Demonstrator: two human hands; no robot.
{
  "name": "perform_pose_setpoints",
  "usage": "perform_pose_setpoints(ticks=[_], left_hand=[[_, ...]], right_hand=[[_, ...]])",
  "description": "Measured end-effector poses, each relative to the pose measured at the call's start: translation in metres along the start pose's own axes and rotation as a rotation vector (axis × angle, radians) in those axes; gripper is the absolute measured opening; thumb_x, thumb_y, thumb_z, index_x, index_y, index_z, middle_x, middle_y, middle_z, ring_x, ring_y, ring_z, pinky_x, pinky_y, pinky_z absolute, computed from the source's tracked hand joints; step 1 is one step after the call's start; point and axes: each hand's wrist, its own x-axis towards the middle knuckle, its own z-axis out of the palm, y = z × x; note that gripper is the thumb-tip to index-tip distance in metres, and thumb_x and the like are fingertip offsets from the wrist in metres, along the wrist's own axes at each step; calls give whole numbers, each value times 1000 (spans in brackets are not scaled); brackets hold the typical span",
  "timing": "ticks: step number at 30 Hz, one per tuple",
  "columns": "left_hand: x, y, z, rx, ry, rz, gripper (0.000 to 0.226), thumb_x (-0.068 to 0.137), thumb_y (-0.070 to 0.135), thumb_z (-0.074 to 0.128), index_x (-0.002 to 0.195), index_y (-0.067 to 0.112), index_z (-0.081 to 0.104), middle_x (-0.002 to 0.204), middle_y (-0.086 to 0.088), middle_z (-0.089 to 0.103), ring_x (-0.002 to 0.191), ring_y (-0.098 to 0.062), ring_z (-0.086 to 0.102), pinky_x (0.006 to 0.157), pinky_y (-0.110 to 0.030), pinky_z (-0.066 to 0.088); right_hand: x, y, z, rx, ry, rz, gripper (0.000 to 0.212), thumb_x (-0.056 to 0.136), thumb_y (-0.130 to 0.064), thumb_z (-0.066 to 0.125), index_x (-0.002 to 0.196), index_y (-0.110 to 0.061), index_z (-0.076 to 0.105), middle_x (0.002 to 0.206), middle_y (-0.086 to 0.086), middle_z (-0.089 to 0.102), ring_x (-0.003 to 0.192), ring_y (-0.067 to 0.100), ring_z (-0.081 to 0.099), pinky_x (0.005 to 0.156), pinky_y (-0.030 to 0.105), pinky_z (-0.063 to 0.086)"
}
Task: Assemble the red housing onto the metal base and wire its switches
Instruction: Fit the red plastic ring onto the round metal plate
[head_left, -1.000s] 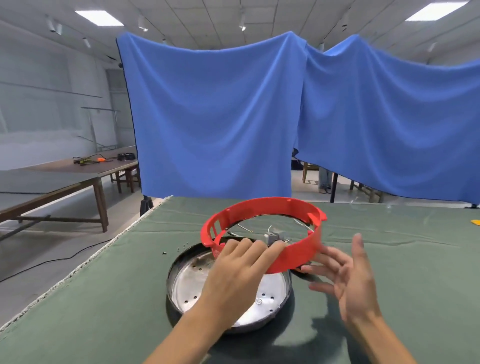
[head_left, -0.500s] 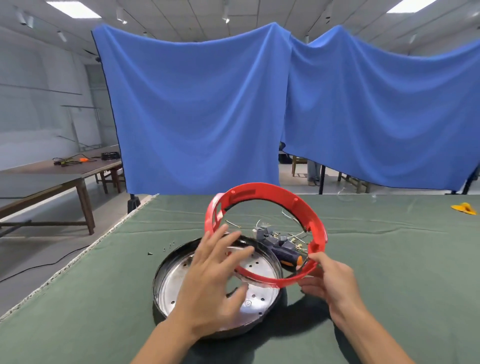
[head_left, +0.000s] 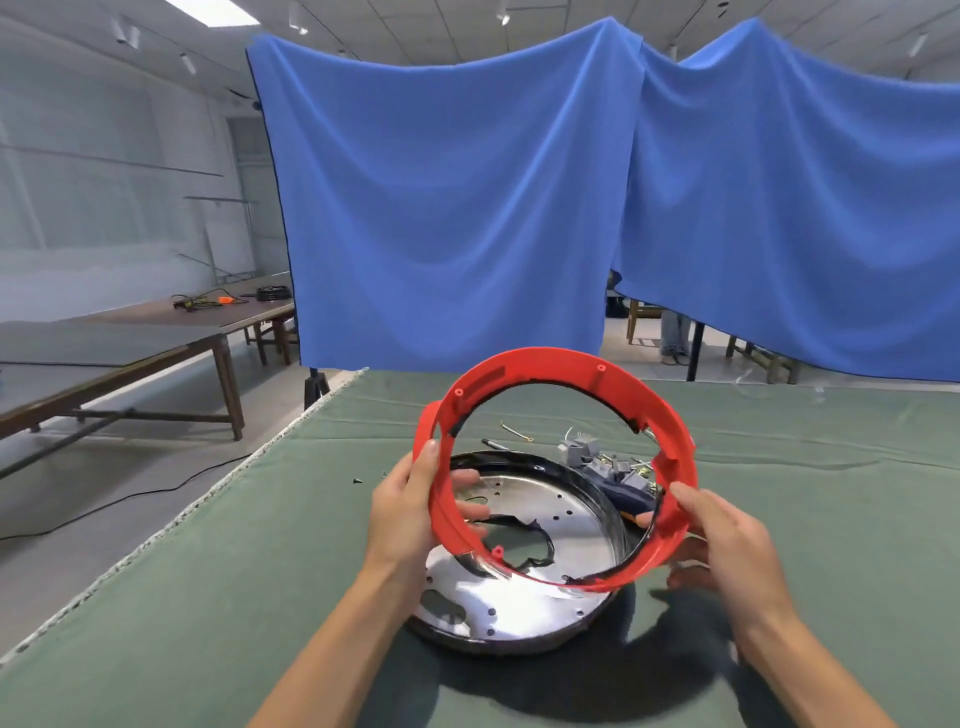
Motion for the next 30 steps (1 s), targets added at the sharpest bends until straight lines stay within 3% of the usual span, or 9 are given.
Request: perform_pose_setpoints(ticks=[3, 6, 11, 13, 15, 17, 21, 26, 30], left_hand=[[-2, -3, 1, 32, -45, -39, 30, 95, 38, 47, 107, 13, 59, 88, -20, 72, 55, -31, 68, 55, -48, 59], [-7, -6, 5, 123, -107, -60, 39, 97, 47, 37, 109, 16, 56, 90, -14, 74, 63, -34, 70, 66, -55, 58], [-18, -13, 8, 470, -107, 77, 21, 96, 24, 47, 117, 26, 42, 85, -2, 71, 62, -26, 69, 47, -33, 53], [-24, -15, 5, 634, -186, 97, 23, 88, 17, 50, 110, 23, 51, 78, 1, 70, 59, -20, 65, 50, -34, 50], [-34, -12, 3, 813, -361, 129, 20, 79, 41, 54, 94, 29, 61, 73, 7, 68, 64, -12, 61, 58, -35, 50], [-43, -12, 4, 1050, -525, 159, 40, 64, 69, 54, 82, 34, 62, 74, 16, 64, 70, -3, 57, 63, -28, 46], [-49, -22, 10, 1488, -618, 405, 26, 76, 53, 62, 89, 30, 61, 88, 13, 63, 86, -12, 57, 67, -28, 37], [-40, -18, 7, 1239, -423, 653, 25, 85, 36, 64, 69, 22, 53, 65, 12, 45, 69, -10, 41, 60, -28, 32], [-32, 2, 9, 995, -227, 789, 26, 83, 28, 66, 65, 13, 55, 60, 7, 47, 58, -12, 43, 56, -31, 37]], right_hand=[[0, -4, 2, 90, -90, 119, 28, 91, -39, 48, 97, -17, 64, 79, 14, 74, 57, 30, 68, 52, 35, 53], [2, -6, -2, 172, 13, 114, 31, 92, -35, 44, 97, -9, 61, 66, 15, 71, 40, 28, 60, 42, 25, 47], [3, -5, -11, 220, 246, 32, 24, 90, -31, 43, 91, -12, 57, 52, 8, 66, 35, 23, 58, 42, 23, 42], [2, -4, -12, 251, 320, 29, 20, 90, -31, 43, 90, -14, 55, 50, 5, 65, 36, 23, 60, 41, 22, 44], [2, -3, -13, 286, 365, 43, 19, 89, -33, 43, 88, -17, 54, 50, 2, 66, 38, 22, 62, 43, 23, 46], [1, -3, -15, 301, 393, 51, 20, 88, -35, 44, 86, -18, 54, 50, 1, 66, 39, 20, 62, 50, 27, 47], [-2, -1, -16, 293, 419, 34, 21, 86, -38, 47, 84, -18, 54, 48, 0, 65, 37, 20, 61, 58, 34, 49], [-2, -5, -21, 461, 473, 49, 20, 90, -34, 42, 78, -19, 49, 42, -5, 60, 35, 14, 58, 48, 28, 50], [1, -9, -27, 519, 527, 70, 20, 88, -36, 41, 77, -21, 47, 39, -6, 58, 38, 9, 58, 42, 24, 49]])
